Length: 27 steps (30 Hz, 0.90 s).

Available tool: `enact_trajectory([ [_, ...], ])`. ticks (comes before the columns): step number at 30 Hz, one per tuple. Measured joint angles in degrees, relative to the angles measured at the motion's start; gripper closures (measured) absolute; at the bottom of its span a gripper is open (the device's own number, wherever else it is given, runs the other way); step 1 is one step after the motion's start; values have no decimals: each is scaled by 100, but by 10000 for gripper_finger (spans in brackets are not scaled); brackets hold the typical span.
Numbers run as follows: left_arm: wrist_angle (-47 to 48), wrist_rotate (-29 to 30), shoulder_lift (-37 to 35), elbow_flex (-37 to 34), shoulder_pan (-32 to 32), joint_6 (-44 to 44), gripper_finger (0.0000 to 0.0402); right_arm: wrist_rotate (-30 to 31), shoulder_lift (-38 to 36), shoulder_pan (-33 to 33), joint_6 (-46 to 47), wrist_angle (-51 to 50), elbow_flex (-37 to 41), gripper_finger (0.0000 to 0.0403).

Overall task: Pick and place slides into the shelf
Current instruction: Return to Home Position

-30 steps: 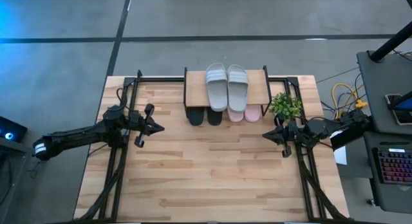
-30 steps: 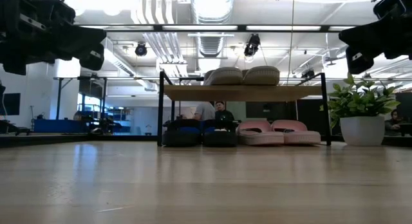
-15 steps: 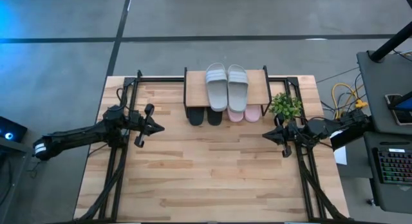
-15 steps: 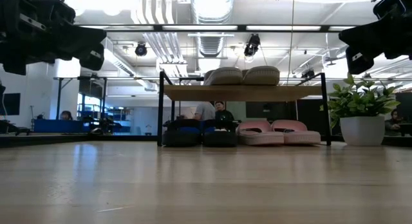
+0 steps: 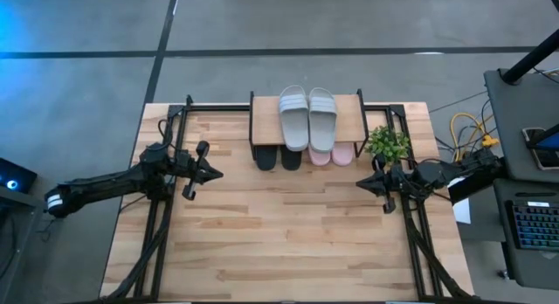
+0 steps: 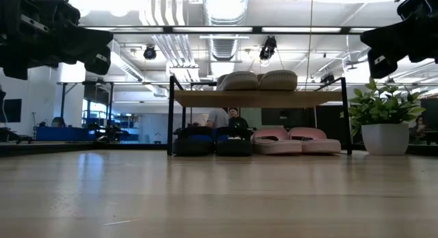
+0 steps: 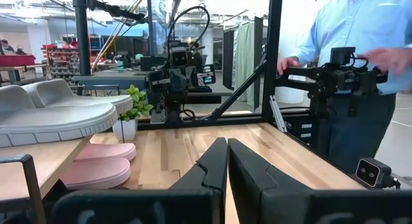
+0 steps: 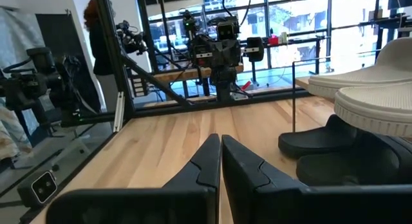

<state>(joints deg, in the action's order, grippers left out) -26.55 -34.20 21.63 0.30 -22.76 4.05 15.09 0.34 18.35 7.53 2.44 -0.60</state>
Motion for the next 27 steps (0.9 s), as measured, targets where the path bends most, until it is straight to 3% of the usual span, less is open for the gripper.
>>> enact_trajectory([
  [3, 0, 0, 0, 0, 0, 2, 402, -19, -30, -53, -64, -7, 0, 394],
  [7, 0, 0, 0, 0, 1, 2, 402, -315, -33, -300, -2098, -37, 0, 394],
  [9, 2, 0, -3, 0, 2, 1, 402, -334, -35, -452, -2651, 13, 2, 394],
  [17, 2, 0, 4, 0, 2, 2, 402, -990, -33, -806, -1432, 68, 7, 394],
  [27, 1, 0, 9, 0, 2, 1, 402, -1903, -33, -1364, -1331, 79, 7, 394],
])
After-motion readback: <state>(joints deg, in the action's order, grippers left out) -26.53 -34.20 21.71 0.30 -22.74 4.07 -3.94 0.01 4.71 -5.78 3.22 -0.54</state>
